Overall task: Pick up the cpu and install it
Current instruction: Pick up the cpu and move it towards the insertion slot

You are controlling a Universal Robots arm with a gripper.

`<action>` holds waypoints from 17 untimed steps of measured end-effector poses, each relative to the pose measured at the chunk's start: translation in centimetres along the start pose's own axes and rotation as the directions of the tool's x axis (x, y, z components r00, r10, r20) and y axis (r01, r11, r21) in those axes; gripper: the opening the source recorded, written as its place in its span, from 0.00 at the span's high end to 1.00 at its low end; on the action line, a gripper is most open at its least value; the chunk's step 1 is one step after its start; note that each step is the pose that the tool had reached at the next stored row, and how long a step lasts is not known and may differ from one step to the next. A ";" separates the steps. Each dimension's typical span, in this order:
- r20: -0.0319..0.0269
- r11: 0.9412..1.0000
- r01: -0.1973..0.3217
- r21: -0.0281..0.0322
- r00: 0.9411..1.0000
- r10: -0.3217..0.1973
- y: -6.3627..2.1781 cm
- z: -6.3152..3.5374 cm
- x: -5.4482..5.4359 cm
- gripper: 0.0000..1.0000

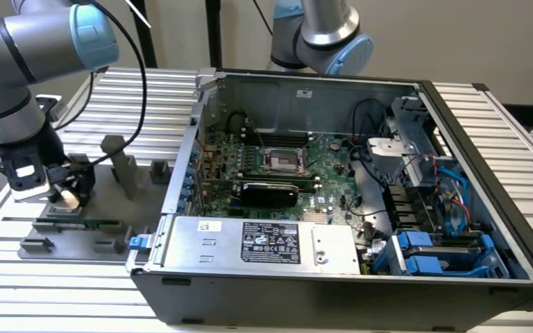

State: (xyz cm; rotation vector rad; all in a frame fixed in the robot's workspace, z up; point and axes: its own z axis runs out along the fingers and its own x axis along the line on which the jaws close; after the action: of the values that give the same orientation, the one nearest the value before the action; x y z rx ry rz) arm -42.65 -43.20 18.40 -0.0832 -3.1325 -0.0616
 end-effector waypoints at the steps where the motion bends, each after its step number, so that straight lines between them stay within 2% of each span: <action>1: 0.000 1.000 0.000 0.000 1.000 0.000 0.00 0.00 0.0 0.44; 2: 0.000 1.000 0.000 0.000 1.000 0.000 0.00 -0.01 0.0 0.37; 12: 0.000 1.000 0.001 0.002 1.000 -0.001 0.00 -0.08 0.0 0.37; 14: 0.000 1.000 0.001 0.002 1.000 -0.001 0.00 -0.08 0.0 0.40; 15: 0.000 1.000 0.001 0.003 1.000 -0.001 0.01 -0.08 0.0 0.45; 17: 0.000 1.000 0.001 0.003 1.000 -0.001 0.01 -0.08 0.0 0.45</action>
State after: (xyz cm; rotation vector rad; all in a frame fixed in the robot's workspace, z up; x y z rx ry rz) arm -42.65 -43.19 18.48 -0.0821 -3.1323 -0.0570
